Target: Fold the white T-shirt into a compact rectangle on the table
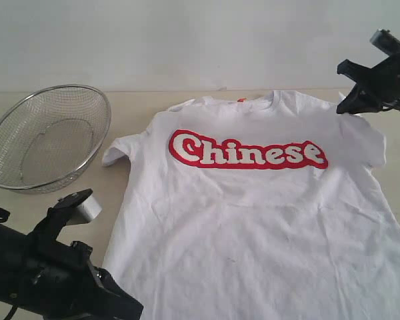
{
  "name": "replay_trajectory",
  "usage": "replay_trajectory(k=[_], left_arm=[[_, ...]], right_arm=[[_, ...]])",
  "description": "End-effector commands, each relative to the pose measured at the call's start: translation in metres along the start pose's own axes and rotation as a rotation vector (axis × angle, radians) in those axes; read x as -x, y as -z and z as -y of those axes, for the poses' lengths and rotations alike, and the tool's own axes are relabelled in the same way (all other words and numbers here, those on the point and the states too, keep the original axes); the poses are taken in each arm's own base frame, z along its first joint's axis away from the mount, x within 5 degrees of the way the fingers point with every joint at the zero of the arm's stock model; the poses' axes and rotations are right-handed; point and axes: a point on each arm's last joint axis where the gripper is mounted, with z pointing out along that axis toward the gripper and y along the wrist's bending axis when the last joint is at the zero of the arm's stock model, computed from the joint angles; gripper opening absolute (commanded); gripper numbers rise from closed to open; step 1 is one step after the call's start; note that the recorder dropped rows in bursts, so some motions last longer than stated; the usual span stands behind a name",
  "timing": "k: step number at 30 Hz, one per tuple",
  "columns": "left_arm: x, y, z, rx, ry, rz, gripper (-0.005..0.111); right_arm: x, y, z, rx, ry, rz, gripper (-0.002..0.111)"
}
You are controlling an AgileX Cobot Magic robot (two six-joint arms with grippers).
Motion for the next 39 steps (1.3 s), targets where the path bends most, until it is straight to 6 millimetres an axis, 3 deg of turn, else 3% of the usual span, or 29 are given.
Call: replay_trajectory(k=[1, 9, 18, 25, 28, 32, 33, 35, 39], left_arm=[[0.000, 0.001, 0.002, -0.006, -0.003, 0.008, 0.005], [0.000, 0.001, 0.002, -0.006, -0.006, 0.008, 0.005], [0.000, 0.001, 0.002, -0.006, -0.006, 0.008, 0.005], [0.000, 0.001, 0.002, -0.006, -0.006, 0.008, 0.005], [0.000, 0.001, 0.002, -0.006, -0.006, 0.008, 0.005], [0.000, 0.001, 0.002, -0.010, -0.006, 0.007, 0.005], [0.000, 0.001, 0.002, -0.014, -0.006, 0.005, 0.005], [0.000, 0.001, 0.003, -0.021, -0.006, 0.003, 0.005], [-0.001, 0.001, 0.004, -0.029, -0.006, 0.000, 0.005]], right_arm=[[-0.001, -0.004, -0.016, 0.007, 0.019, 0.015, 0.000], [-0.006, -0.016, -0.030, 0.017, 0.035, -0.006, 0.000], [-0.015, -0.044, -0.041, 0.020, 0.052, -0.037, 0.000], [-0.015, -0.049, -0.046, 0.009, 0.058, -0.017, 0.002], [-0.016, -0.050, -0.043, -0.011, 0.075, -0.026, 0.021], [-0.017, -0.050, -0.042, -0.025, 0.090, -0.035, 0.067], [-0.017, -0.050, -0.042, -0.024, 0.090, -0.037, 0.072], [-0.018, -0.050, -0.042, -0.021, 0.088, -0.048, 0.067], [-0.017, -0.045, -0.045, -0.019, 0.084, -0.038, 0.047]])
